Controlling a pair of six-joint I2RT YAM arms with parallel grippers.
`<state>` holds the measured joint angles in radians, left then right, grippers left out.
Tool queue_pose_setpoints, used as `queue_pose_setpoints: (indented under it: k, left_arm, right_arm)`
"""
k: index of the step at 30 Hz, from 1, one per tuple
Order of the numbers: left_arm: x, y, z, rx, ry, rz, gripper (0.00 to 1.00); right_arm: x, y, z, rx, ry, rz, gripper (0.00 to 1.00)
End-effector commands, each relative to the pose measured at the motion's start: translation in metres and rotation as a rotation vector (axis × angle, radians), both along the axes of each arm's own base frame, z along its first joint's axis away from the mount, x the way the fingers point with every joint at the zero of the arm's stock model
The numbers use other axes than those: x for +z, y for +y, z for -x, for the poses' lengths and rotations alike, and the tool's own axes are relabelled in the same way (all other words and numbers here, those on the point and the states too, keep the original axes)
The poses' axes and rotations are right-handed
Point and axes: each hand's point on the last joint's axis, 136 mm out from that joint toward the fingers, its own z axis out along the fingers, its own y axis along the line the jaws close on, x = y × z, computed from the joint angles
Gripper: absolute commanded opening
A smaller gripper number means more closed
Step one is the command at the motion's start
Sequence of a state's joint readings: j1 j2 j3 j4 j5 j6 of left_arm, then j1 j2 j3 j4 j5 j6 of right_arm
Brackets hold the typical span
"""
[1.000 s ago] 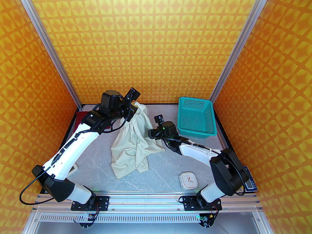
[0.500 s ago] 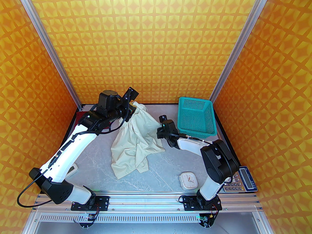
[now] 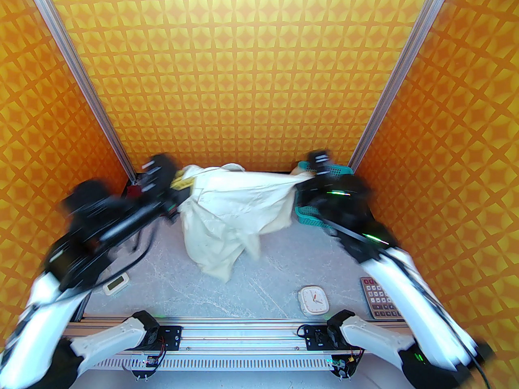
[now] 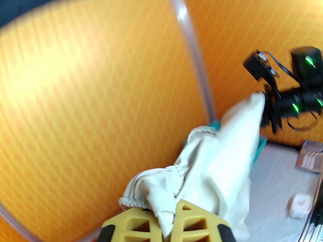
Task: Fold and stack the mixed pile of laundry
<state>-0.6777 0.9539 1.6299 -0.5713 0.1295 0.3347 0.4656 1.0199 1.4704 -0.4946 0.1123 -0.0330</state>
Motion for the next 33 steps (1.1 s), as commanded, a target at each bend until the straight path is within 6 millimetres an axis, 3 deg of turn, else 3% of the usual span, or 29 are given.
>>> queue_pose_setpoints:
  k: [1, 3, 6, 9, 11, 14, 16, 18, 19, 20, 21, 22, 25, 28, 33]
  left_arm:
    - [0.023, 0.013, 0.023, -0.011, -0.092, 0.018, 0.0]
    - [0.026, 0.015, 0.024, -0.006, -0.073, 0.016, 0.0]
    - [0.023, 0.008, 0.001, 0.041, 0.021, 0.006, 0.0]
    - [-0.017, -0.021, -0.056, 0.134, 0.198, -0.1, 0.0]
    - [-0.056, -0.027, -0.102, 0.257, 0.32, -0.172, 0.0]
    - [-0.132, -0.009, -0.17, 0.421, 0.533, -0.188, 0.0]
    - [-0.193, 0.011, -0.208, 0.511, 0.658, -0.172, 0.04]
    - [-0.254, 0.022, -0.236, 0.532, 0.789, -0.134, 0.2]
    - [-0.276, 0.025, -0.249, 0.536, 0.83, -0.101, 0.29]
    - [-0.315, 0.029, -0.256, 0.546, 0.908, -0.084, 0.42]
    - [-0.333, 0.031, -0.261, 0.542, 0.946, -0.065, 0.52]
    - [-0.35, 0.032, -0.265, 0.543, 0.989, -0.054, 0.55]
    - [-0.377, 0.04, -0.261, 0.561, 1.048, -0.07, 0.62]
    - [-0.394, 0.057, -0.25, 0.596, 1.102, -0.081, 0.66]
    - [-0.405, 0.094, -0.207, 0.699, 1.217, -0.02, 0.73]
  right_arm:
    - [-0.005, -0.019, 0.027, -0.024, 0.1, 0.097, 0.0]
    - [0.005, -0.027, 0.032, -0.052, 0.114, 0.105, 0.0]
    - [0.01, -0.029, 0.025, -0.083, 0.157, 0.124, 0.0]
    - [-0.012, -0.014, -0.005, -0.087, 0.244, 0.135, 0.0]
    - [-0.047, 0.01, -0.037, -0.046, 0.346, 0.141, 0.0]
    - [-0.115, 0.047, -0.09, 0.009, 0.495, 0.135, 0.02]
    - [-0.164, 0.062, -0.126, -0.006, 0.55, 0.143, 0.19]
    - [-0.214, 0.07, -0.164, -0.04, 0.581, 0.134, 0.25]
    - [-0.239, 0.073, -0.183, -0.06, 0.6, 0.131, 0.32]
    - [-0.261, 0.076, -0.198, -0.067, 0.629, 0.125, 0.4]
    - [-0.277, 0.078, -0.206, -0.064, 0.663, 0.124, 0.46]
    - [-0.291, 0.081, -0.211, -0.06, 0.705, 0.136, 0.5]
    - [-0.305, 0.083, -0.202, -0.041, 0.766, 0.146, 0.56]
    - [-0.31, 0.071, -0.179, -0.064, 0.787, 0.129, 0.59]
    - [-0.321, 0.071, -0.101, 0.001, 0.896, 0.056, 0.63]
